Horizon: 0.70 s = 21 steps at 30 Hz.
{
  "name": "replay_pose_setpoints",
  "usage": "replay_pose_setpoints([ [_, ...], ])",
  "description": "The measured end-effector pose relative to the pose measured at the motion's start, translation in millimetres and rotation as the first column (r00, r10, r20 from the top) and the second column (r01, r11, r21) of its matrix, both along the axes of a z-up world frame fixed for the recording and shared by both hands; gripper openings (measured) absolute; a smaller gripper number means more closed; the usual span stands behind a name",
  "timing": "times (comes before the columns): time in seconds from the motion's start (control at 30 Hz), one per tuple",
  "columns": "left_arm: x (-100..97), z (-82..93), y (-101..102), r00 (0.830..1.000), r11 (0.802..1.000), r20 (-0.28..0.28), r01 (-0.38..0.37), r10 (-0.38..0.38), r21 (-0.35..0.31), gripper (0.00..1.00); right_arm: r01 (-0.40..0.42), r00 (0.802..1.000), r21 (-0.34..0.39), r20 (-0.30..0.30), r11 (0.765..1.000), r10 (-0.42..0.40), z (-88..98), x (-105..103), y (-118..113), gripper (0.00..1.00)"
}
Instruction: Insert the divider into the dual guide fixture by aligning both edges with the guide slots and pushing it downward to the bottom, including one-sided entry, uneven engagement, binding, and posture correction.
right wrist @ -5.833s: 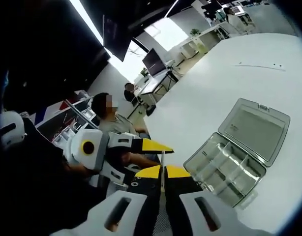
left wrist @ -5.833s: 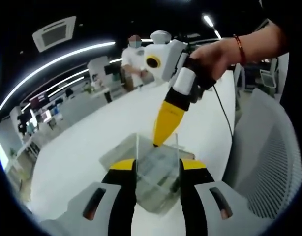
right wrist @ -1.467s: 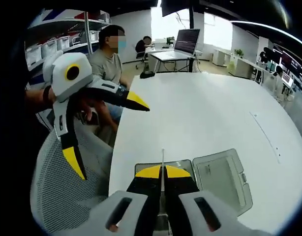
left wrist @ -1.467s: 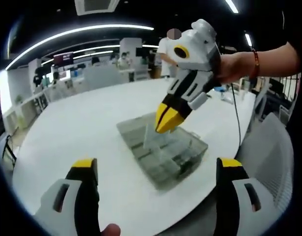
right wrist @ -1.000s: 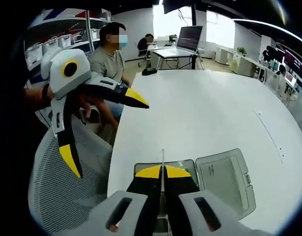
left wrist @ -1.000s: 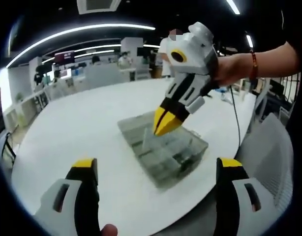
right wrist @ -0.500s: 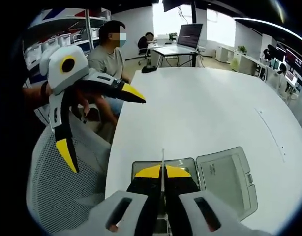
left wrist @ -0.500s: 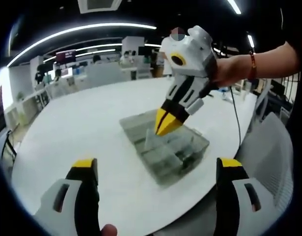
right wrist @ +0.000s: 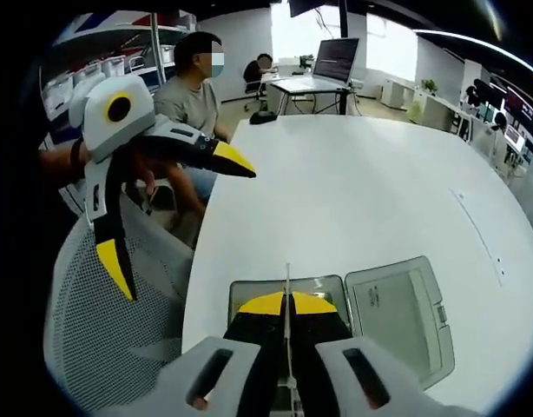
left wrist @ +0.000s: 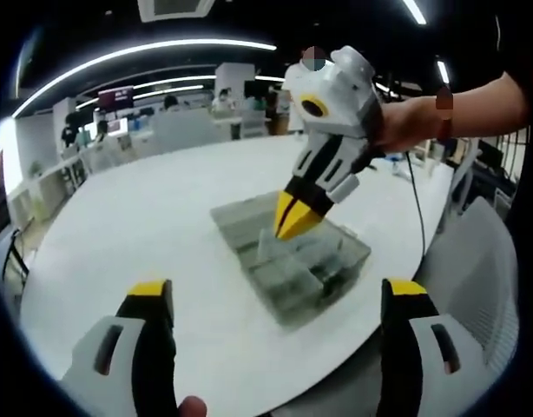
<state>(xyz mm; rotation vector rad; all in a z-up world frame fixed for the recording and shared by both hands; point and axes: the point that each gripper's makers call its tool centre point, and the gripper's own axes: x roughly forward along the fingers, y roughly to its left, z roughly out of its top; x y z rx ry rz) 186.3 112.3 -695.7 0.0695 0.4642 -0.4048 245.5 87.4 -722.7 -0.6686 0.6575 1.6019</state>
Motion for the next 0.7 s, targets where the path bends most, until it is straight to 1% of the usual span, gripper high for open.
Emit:
replay_pose_setpoints([
  [0.07, -0.1, 0.5, 0.1, 1.0, 1.0, 0.002, -0.001, 0.001, -0.002, 0.98, -0.005, 1.0, 0.01, -0.018, 1.0, 0.005, 2.0, -2.3, 2.9, 0.0],
  [0.1, -0.1, 0.4, 0.0, 1.0, 1.0, 0.002, -0.001, 0.001, -0.003, 0.98, -0.005, 1.0, 0.003, -0.017, 1.0, 0.005, 0.9, -1.8, 2.6, 0.0],
  [0.13, -0.5, -0.3, 0.2, 1.0, 1.0, -0.002, 0.0, 0.0, -0.002, 0.98, -0.01, 1.0, -0.01, 0.003, 1.0, 0.01, -2.5, 0.3, 1.5, 0.0],
  [0.27, -1.8, -0.7, 0.7, 1.0, 1.0, -0.004, -0.001, 0.001, 0.001, 0.98, -0.009, 1.0, -0.009, -0.007, 1.0, 0.009, -2.9, -0.9, 0.1, 0.0],
  [0.33, -2.0, -1.3, 1.1, 1.0, 1.0, -0.005, -0.003, 0.003, -0.002, 0.98, -0.009, 1.0, -0.009, -0.002, 1.0, 0.009, -2.4, 0.6, -0.7, 0.0],
  [0.4, -2.6, -2.7, 1.2, 1.0, 1.0, -0.011, -0.001, 0.001, 0.004, 0.97, -0.002, 1.0, -0.011, -0.009, 1.0, 0.002, -3.4, 2.1, -1.6, 0.0],
  [0.47, -2.3, -2.0, 0.8, 1.0, 1.0, -0.009, 0.001, -0.001, 0.003, 0.97, -0.004, 1.0, -0.021, -0.003, 1.0, 0.004, -4.3, 2.1, -3.2, 0.0],
  [0.6, -1.7, -1.3, 0.7, 1.0, 1.0, -0.007, 0.002, -0.002, 0.005, 0.97, -0.001, 1.0, -0.011, 0.004, 1.0, 0.001, 0.4, 4.1, -2.7, 0.0],
  [0.7, -1.3, -1.6, -0.8, 1.0, 1.0, -0.01, 0.006, -0.006, 0.001, 0.97, -0.001, 1.0, -0.015, 0.009, 1.0, 0.001, 0.5, 4.8, -3.4, 0.0],
])
